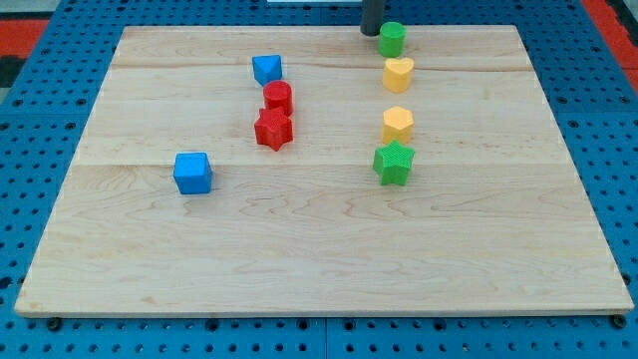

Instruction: Move the blue triangle to the top of the blue cube

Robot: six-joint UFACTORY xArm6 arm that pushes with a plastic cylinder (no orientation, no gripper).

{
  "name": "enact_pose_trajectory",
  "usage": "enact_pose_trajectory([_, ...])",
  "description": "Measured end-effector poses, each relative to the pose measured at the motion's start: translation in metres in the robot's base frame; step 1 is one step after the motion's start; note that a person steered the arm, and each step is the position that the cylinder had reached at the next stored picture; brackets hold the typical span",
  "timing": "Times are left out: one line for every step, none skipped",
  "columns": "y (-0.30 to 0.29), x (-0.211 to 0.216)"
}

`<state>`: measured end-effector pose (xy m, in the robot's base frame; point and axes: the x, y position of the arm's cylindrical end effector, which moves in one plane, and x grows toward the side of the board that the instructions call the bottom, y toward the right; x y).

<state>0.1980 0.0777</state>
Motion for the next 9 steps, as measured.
enact_pose_trajectory([0.023,0.000])
enact_pose_trajectory([0.038,0.000])
enact_pose_trajectory([0.038,0.000])
enact_pose_trajectory([0.012,0.000])
enact_pose_trajectory([-0.042,0.000])
enact_pose_trajectory([-0.043,0.001])
enact_pose_trajectory([-0.043,0.014])
enact_pose_trajectory([-0.035,0.036])
enact_pose_trajectory([-0.064,0.056])
